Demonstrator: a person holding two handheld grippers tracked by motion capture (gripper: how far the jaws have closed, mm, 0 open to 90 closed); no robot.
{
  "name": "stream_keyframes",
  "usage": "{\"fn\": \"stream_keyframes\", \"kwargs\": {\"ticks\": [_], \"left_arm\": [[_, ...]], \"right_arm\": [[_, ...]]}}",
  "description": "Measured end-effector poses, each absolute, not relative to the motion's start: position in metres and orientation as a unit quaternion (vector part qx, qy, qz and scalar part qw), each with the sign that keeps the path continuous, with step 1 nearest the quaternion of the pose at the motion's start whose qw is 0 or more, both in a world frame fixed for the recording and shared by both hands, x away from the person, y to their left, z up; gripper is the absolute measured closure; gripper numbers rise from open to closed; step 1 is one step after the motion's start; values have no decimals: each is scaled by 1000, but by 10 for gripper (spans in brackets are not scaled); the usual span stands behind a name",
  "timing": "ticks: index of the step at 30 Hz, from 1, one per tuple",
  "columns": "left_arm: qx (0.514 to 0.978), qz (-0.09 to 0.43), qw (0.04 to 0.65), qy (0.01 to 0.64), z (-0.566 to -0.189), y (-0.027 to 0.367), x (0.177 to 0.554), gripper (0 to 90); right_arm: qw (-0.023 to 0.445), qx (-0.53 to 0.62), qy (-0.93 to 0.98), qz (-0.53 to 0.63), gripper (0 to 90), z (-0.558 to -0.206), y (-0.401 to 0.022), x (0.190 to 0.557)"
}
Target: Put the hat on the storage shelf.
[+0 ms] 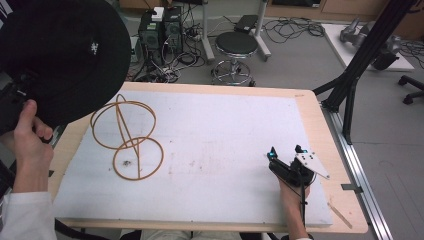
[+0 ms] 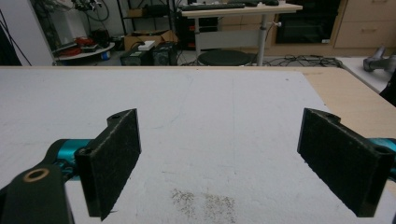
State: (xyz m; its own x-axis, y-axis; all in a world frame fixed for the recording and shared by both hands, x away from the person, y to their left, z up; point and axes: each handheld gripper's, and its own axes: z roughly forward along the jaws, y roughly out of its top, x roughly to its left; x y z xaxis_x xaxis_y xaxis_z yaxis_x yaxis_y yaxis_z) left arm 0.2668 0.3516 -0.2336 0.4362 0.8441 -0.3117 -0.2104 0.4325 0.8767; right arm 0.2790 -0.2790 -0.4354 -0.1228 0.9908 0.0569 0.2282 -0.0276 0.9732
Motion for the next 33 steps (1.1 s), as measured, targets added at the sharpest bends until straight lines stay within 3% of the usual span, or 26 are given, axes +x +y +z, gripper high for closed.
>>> {"fn": "stream_keyframes", "kwargs": {"ticks": [15, 33], "left_arm": [[439, 270, 765, 386, -250, 334, 265, 874], [535, 188, 742, 356, -255, 320, 276, 874]], "right_arm": [[396, 532, 572, 483, 126, -435, -279, 279], [396, 532, 571, 484, 126, -435, -278, 278]]}}
